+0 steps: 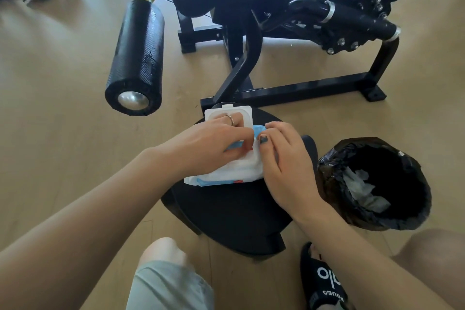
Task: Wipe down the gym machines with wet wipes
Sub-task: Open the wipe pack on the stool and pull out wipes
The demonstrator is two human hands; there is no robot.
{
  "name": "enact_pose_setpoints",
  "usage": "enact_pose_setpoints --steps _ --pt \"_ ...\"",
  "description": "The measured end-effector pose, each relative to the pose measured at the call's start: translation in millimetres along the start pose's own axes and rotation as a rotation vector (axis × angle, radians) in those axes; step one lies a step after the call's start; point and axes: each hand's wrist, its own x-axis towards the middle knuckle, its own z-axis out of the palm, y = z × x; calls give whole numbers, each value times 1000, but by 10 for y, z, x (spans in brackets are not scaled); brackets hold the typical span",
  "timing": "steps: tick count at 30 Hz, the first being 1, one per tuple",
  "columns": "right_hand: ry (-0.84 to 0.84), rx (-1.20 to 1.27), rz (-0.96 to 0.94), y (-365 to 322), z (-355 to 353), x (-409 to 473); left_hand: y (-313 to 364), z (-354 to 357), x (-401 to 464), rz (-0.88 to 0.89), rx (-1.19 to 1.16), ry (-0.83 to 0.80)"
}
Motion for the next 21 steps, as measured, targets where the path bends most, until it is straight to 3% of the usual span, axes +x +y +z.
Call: enact_pose_setpoints --steps 8,18,21 --pt "-20 -32 -98 -13 0 -1 -60 120 -51 -2 -164 144" --pt "1 29 -75 -28 -6 -17 171 243 56 -195 -141 294" --pt "2 10 -78 -31 -1 -27 183 234 57 -258 -234 340"
